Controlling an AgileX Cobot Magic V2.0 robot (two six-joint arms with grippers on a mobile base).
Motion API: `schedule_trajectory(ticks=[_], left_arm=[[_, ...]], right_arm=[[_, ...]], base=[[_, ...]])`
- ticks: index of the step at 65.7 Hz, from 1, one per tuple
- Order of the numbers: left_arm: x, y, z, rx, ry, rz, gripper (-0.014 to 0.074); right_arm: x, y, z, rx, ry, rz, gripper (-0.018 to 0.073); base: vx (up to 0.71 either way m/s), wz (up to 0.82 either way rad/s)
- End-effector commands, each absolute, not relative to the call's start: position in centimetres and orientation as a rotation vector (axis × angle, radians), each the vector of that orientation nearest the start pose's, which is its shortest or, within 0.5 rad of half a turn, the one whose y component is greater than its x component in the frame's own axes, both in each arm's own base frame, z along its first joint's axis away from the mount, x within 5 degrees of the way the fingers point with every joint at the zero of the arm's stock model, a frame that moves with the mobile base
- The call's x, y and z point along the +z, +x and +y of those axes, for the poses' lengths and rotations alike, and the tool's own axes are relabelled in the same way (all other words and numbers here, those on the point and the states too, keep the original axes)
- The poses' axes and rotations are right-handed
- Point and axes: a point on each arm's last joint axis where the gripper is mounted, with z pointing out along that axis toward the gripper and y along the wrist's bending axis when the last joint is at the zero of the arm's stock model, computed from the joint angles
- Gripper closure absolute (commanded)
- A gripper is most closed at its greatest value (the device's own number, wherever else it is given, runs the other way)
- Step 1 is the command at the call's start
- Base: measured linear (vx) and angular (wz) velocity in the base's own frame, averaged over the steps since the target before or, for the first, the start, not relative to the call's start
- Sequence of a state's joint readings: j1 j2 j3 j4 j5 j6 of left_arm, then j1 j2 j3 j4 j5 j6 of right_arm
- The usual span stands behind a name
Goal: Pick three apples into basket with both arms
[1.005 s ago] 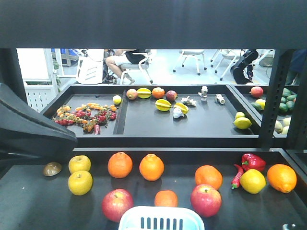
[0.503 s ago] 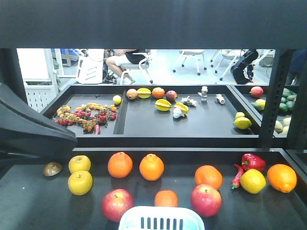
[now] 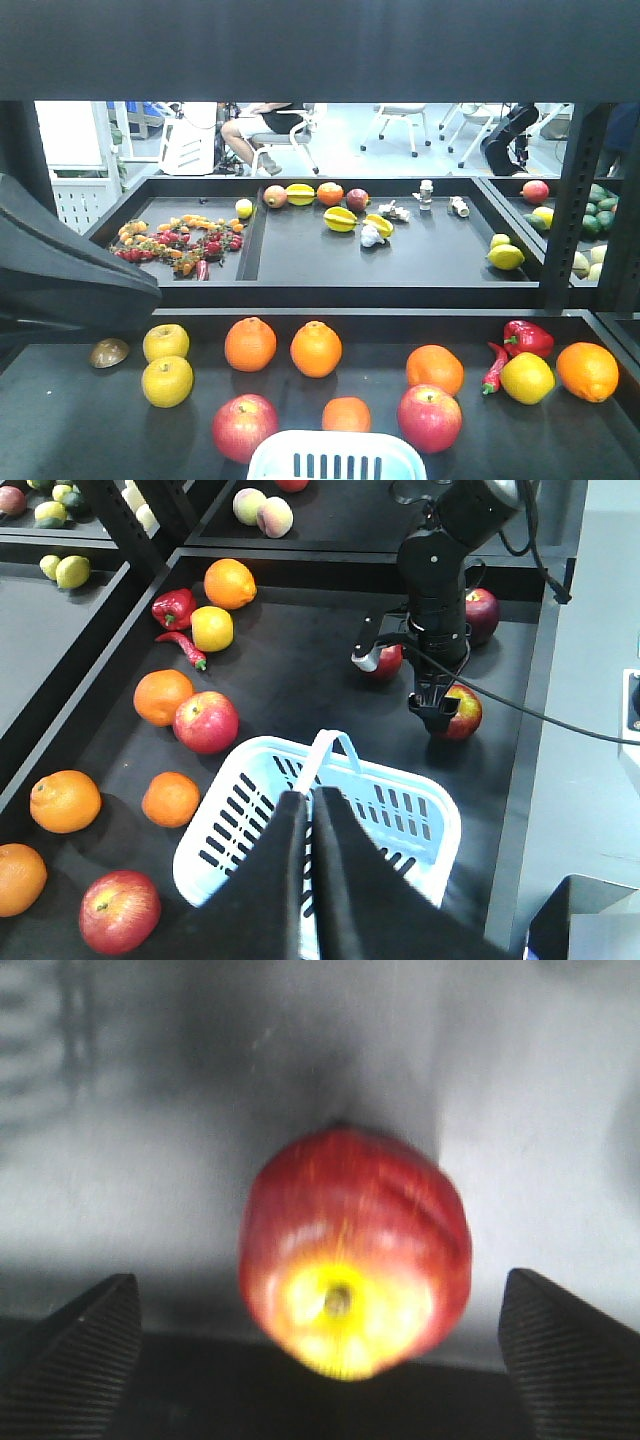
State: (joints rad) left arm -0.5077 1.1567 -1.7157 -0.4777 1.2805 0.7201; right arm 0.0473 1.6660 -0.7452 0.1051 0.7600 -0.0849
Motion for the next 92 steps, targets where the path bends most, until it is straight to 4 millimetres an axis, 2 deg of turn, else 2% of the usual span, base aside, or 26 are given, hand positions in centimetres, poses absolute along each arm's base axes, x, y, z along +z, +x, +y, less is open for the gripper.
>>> schedule_trajectory(ticks=[1, 29, 61, 73, 84, 92], left_arm=[[53.3, 12.4, -11.9, -0.488, 1.272, 1.616, 0.0604], [53.3, 12.4, -11.9, -0.488, 1.272, 1.616, 0.0604], [53.3, 12.4, -11.9, -0.488, 1.272, 1.616, 0.0604], [53.3, 12.4, -11.9, -0.488, 1.272, 1.616, 0.0604], [53.3, 12.4, -11.9, -0.488, 1.272, 1.616, 0.0604], [53.3, 12.4, -11.9, -0.488, 1.272, 1.616, 0.0604]], right_arm=[[14.6, 25.4, 1.8, 0.107, -0.096, 3.115, -0.0127], [13.1, 25.7, 1.5, 0.054, -0.061, 3.147, -0.0120], [13.1, 26.0, 1.5, 0.053, -0.035, 3.116, -0.0105], [11.7, 26.0, 1.5, 0.053, -0.019, 3.174, -0.0098], [10.9, 26.0, 1.5, 0.053, -0.015, 3.196, -0.0071], [10.9, 26.1, 1.5, 0.053, -0.025, 3.190, -0.0008]], base=[[0.00, 0.00], [0.00, 0.00], [0.00, 0.00], [0.00, 0.00], [0.00, 0.00], [0.00, 0.00]])
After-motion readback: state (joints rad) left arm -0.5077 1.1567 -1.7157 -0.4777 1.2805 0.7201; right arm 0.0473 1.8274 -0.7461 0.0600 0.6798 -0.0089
